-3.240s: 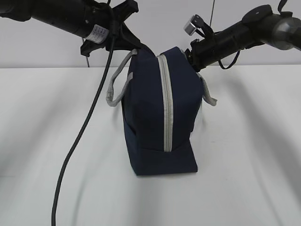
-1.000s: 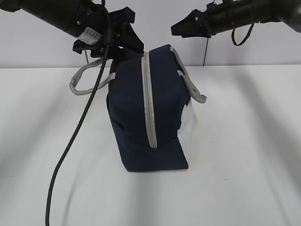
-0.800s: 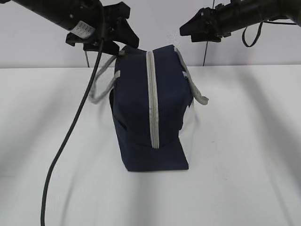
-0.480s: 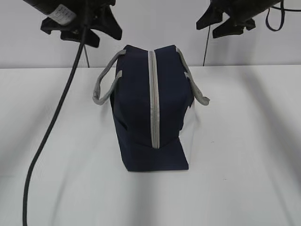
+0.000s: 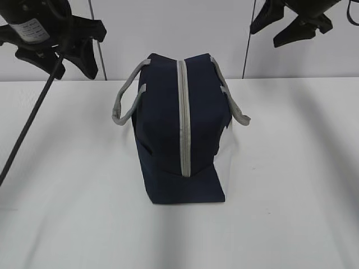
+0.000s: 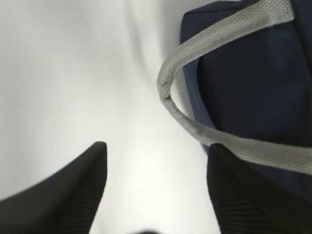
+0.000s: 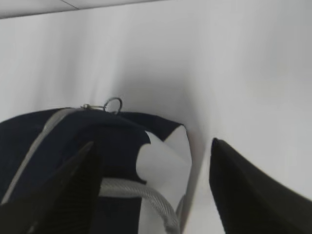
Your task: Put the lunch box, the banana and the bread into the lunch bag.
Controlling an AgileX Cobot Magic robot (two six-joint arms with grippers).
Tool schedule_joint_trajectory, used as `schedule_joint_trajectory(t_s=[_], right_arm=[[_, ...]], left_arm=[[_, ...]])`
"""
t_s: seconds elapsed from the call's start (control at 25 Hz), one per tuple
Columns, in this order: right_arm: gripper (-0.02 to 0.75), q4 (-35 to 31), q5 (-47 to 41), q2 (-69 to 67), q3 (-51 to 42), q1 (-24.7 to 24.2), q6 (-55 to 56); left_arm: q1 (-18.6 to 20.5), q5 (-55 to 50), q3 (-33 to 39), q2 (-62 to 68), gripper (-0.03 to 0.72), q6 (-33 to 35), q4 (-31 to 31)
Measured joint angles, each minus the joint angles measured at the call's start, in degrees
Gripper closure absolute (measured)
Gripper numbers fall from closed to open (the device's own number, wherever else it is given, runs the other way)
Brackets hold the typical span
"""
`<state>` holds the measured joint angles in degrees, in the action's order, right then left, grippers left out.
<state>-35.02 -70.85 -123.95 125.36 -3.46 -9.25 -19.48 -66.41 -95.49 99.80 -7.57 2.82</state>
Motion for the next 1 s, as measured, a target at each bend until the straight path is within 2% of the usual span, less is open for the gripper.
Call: schedule_joint_trajectory(t_s=[0.12, 0.32, 0.8, 1.0], right_arm=[[0.209, 3.4, -0.1, 4.7, -5.8, 0.0, 0.8], [0.209, 5.9, -0.1, 13.3, -15.0, 0.0, 1.4], [0.209, 16.4, -0.2, 40.2, -38.3, 0.0, 3.9], [0.209, 19.4, 3.6, 53.3, -49.6, 0.0, 4.4]], left_arm=[[-1.1, -1.6, 0.0, -1.0, 0.239, -1.2, -4.2], [-1.4, -3.8, -0.1, -2.7, 0.239, -1.6, -7.2], [-1.4, -5.2, -0.1, -11.4, 0.242, -2.1, -7.6], [-1.4, -5.4, 1.2, -16.8, 0.242, -2.9, -7.6]])
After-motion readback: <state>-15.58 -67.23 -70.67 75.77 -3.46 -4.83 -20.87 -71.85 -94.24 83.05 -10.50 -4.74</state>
